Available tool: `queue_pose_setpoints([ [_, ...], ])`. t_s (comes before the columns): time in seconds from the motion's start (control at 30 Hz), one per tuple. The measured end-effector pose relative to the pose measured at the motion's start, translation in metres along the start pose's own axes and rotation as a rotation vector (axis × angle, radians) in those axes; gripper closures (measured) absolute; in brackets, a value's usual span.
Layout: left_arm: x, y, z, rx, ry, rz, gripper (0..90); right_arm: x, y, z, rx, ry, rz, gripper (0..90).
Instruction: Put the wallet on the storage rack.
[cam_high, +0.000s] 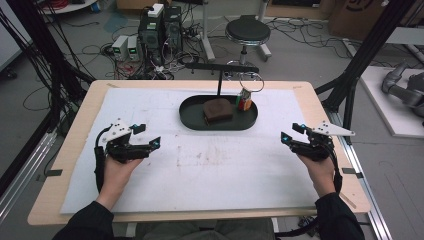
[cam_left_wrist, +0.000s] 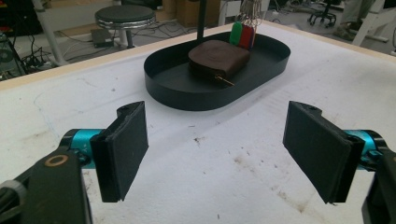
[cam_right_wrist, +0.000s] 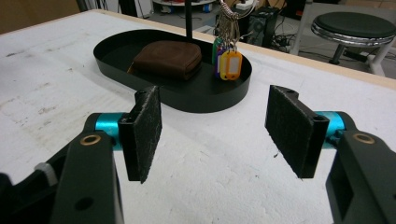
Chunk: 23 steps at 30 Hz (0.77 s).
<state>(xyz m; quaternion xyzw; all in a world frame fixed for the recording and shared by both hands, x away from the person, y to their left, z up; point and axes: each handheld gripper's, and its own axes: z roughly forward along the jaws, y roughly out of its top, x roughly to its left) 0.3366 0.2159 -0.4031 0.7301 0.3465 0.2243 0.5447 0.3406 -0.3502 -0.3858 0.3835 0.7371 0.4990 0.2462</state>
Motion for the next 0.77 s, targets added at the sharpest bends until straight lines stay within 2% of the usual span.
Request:
queue_pose_setpoints([
  [0.77,0.0014,0.0009,0.0044,0.0,0.0,-0.001,22.1,-0.0004,-0.0027,-0.0013,0.009,0.001,-0.008,36.8],
])
